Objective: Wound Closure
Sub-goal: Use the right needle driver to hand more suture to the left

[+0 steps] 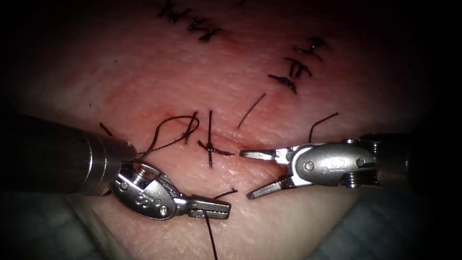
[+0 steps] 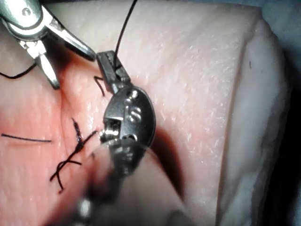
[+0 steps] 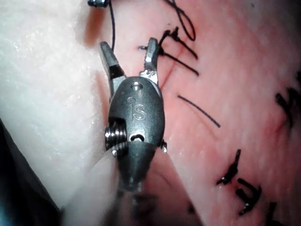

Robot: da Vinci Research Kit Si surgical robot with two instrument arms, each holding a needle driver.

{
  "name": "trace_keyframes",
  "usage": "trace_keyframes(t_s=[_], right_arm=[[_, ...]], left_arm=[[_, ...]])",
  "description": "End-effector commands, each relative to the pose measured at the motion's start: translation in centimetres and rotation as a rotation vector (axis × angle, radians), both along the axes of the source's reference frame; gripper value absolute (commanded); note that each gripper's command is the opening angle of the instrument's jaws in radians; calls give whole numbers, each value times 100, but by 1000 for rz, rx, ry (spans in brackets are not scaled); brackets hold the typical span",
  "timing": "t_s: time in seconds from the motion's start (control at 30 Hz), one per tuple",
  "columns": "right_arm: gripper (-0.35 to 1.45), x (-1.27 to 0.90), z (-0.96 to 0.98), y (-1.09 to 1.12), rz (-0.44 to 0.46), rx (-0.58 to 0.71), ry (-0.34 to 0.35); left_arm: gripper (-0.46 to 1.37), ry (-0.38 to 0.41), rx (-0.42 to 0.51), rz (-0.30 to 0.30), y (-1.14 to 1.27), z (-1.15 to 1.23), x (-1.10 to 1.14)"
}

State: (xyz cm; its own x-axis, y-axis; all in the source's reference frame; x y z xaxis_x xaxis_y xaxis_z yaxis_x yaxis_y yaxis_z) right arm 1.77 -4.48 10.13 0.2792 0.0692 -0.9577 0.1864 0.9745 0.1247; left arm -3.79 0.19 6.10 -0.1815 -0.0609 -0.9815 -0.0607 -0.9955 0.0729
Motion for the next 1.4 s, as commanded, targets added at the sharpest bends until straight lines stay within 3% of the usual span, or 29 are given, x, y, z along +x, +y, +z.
trace_keyframes(t_s=[0.03, 0.33, 0.6, 0.87, 1.0, 1.07, 1.2, 1.4], right_arm=[[81, 2, 1, -1, -4, -1, 2], [77, 22, 8, -13, -18, -12, 6], [50, 31, 9, -18, -17, -16, 6], [53, 32, 7, -18, -18, -14, 4], [32, 32, 6, -19, -22, -12, 11], [-1, 31, 5, -20, -22, -13, 18], [-34, 27, 3, -21, -15, -24, 38], [-35, 24, 2, -18, -16, -44, 52]], left_arm=[[-35, -2, 2, 4, 0, 0, 0], [-35, -2, 4, -1, 2, -2, -4], [-35, -4, 5, 1, 2, -3, -8], [-35, -7, 6, 3, 3, -2, -14], [-35, -8, 6, 4, 3, -2, -14], [-35, -8, 7, 4, 4, -2, -14], [-35, -8, 7, 4, 4, -2, -14], [-35, -7, 7, 3, 4, -2, -15]])
